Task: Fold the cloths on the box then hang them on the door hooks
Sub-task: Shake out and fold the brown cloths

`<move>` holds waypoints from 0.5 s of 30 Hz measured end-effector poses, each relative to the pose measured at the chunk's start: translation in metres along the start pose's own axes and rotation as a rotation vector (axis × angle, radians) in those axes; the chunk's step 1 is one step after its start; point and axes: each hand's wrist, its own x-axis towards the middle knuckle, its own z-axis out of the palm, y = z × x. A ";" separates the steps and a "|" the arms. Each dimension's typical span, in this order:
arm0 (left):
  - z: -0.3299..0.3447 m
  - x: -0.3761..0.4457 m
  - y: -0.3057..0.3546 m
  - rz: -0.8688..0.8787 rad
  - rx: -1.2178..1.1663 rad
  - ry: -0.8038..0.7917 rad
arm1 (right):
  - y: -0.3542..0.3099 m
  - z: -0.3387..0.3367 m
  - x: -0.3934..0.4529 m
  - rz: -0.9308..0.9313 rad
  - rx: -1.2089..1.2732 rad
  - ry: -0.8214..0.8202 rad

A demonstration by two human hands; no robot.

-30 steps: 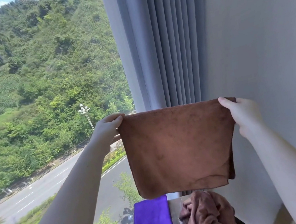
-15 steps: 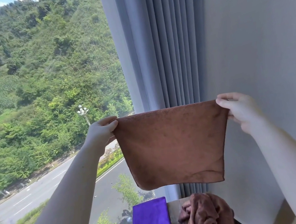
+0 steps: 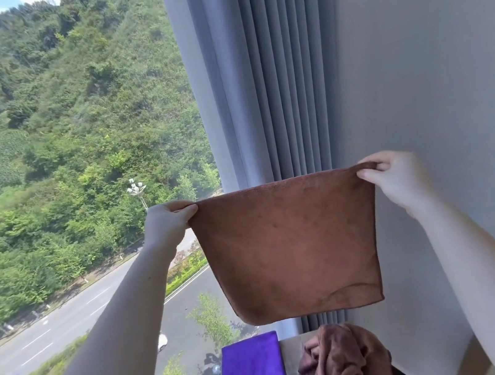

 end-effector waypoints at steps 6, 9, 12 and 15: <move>0.005 0.001 0.003 0.076 0.143 0.013 | 0.000 0.005 0.003 -0.006 -0.061 0.037; 0.007 0.003 0.003 0.066 0.124 0.020 | 0.001 0.004 0.004 0.011 -0.084 0.050; 0.009 0.003 0.004 0.044 0.104 -0.004 | 0.001 0.001 0.003 0.025 -0.104 0.066; 0.011 0.004 0.002 0.020 0.079 -0.038 | 0.002 -0.001 0.003 0.039 -0.104 0.073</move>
